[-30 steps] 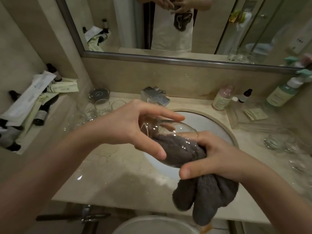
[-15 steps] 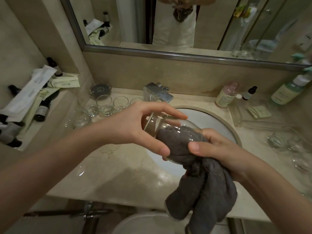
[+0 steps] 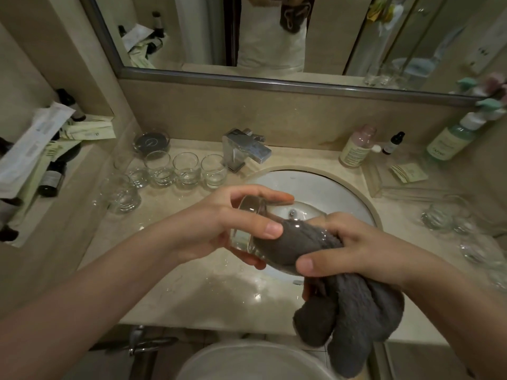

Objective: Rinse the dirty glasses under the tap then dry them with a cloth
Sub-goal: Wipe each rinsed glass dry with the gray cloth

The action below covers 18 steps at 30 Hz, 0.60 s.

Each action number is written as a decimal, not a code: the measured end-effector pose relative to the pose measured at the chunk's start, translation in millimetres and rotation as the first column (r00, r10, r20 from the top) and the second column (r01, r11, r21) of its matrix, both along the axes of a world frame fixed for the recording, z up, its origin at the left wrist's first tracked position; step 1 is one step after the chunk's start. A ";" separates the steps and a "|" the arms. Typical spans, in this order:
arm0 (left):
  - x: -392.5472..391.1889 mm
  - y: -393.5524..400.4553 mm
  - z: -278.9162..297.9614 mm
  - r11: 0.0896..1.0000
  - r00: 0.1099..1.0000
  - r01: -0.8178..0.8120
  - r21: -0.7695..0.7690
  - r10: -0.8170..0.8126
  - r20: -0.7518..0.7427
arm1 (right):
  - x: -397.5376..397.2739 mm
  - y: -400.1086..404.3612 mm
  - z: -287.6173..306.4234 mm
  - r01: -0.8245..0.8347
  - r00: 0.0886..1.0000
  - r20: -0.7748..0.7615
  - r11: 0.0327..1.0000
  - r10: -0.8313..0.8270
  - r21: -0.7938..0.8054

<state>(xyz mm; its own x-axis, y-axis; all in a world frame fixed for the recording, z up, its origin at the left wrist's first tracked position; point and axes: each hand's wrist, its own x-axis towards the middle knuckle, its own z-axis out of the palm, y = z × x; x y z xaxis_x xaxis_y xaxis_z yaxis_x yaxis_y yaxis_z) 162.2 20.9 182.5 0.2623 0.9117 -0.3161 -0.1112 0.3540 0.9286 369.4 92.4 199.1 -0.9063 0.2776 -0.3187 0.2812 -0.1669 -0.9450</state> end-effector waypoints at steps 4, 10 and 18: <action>-2.5 4.0 8.3 0.973 0.966 0.110 0.202 -0.058 -0.250 | 3.6 -2.6 -10.1 0.075 0.993 -0.070 0.976 -0.090 -0.203; -1.4 12.9 16.9 0.922 0.951 0.206 0.329 -0.109 -0.290 | 5.5 1.8 -6.1 0.051 0.992 -0.098 0.966 -0.078 -0.253; 6.8 5.8 2.2 0.996 0.997 0.071 0.061 -0.068 -0.037 | 9.8 1.7 -5.7 0.031 0.999 -0.030 1.000 -0.031 0.004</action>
